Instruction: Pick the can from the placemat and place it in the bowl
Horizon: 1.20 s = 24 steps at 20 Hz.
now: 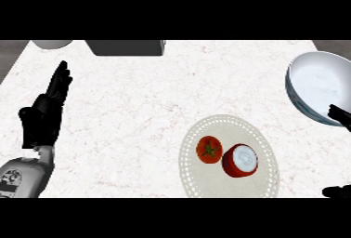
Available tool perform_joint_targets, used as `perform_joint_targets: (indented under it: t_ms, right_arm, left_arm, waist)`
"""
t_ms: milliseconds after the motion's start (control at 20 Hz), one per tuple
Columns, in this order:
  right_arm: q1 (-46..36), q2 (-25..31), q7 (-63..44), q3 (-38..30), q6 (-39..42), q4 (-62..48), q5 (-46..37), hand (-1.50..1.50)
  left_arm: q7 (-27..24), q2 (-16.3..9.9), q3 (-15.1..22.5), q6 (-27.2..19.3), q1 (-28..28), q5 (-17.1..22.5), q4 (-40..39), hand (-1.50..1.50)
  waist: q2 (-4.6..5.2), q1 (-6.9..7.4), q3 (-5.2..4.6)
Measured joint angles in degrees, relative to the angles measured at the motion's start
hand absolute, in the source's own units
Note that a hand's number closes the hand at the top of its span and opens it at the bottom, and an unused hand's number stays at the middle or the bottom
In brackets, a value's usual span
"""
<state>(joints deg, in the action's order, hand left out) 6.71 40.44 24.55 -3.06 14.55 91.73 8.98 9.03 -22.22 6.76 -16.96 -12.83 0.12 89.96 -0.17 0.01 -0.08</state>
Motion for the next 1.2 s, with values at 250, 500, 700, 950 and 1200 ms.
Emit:
perform_joint_targets:
  t_ms: [250, 500, 700, 950, 1200]
  right_arm:
    - [-2.72, 3.19, -11.86, 5.36, -0.01, 7.33, -6.64, -1.5]
    - [-6.58, 2.47, -22.08, 11.0, 2.76, 11.83, -10.43, -1.5]
    - [-9.32, 0.67, -28.03, 14.75, 5.95, 14.29, -12.52, -1.5]
    - [-13.1, -3.22, -35.99, 20.33, 8.65, 14.76, -16.84, -1.5]
    - [-14.93, -6.05, -41.73, 23.48, 10.85, 12.3, -21.62, -1.5]
  left_arm:
    - [1.29, 0.26, 0.23, 0.24, -0.49, -0.7, 1.03, 0.0]
    - [1.15, 0.62, -0.6, 1.07, 0.22, -0.92, 1.45, 0.0]
    - [0.38, 2.16, -0.66, 1.13, -0.31, -2.08, 0.08, 0.0]
    - [-0.31, 2.99, -1.53, 1.97, -0.7, -2.62, -0.69, 0.0]
    - [0.17, 2.88, -2.86, 3.28, -0.02, -2.72, 0.08, 0.0]
  waist:
    - [0.05, 0.25, -0.03]
    - [0.12, 0.33, 0.01]
    - [0.15, 0.19, 0.02]
    - [0.18, 0.27, 0.04]
    - [0.17, 0.27, 0.05]
